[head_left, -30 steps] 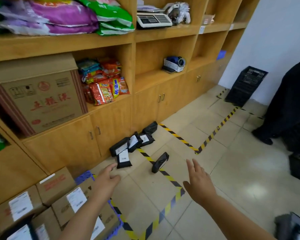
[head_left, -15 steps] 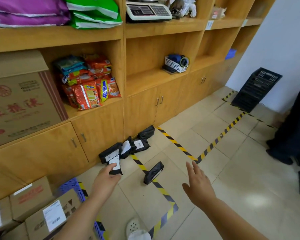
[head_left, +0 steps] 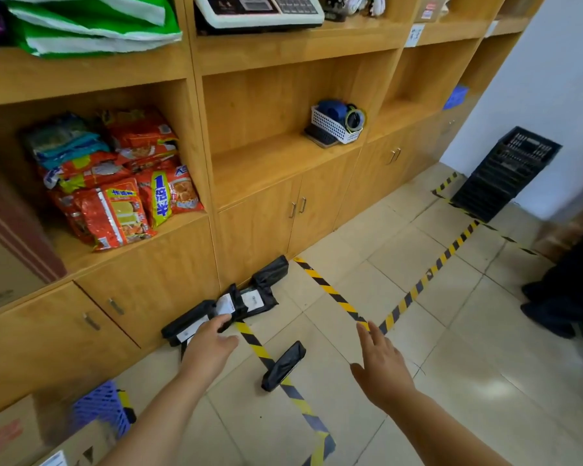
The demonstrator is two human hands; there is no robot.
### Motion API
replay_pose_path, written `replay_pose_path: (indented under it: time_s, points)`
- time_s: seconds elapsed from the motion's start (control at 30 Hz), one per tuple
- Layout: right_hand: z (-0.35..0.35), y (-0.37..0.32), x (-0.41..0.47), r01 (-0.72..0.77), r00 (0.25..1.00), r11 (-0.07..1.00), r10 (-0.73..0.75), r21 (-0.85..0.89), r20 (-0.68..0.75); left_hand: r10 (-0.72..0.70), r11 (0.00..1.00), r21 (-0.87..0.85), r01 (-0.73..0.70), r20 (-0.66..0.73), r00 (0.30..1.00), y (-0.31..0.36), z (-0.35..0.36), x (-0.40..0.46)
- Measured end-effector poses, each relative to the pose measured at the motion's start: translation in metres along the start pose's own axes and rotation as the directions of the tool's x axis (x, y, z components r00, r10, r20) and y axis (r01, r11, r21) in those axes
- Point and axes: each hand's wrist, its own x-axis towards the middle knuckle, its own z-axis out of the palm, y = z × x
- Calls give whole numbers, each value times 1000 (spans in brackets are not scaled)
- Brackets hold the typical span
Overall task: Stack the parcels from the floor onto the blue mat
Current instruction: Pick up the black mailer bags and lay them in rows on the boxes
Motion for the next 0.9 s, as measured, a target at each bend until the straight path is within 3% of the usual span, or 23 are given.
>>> replay_pose_path:
  time_s: [0.23, 0.53, 0.9]
  points:
    - [-17, 32, 99, 131, 989, 989, -126, -61, 79, -71, 997, 11, 71, -28, 997, 35, 51, 50]
    - [-15, 96, 232, 350, 906, 930, -304, -114, 295, -321, 947, -56, 317, -69, 945, 54, 150, 99]
    - [98, 99, 351, 564, 745, 813, -424, -145, 515, -474, 879, 2, 476, -91, 876, -16, 240, 189]
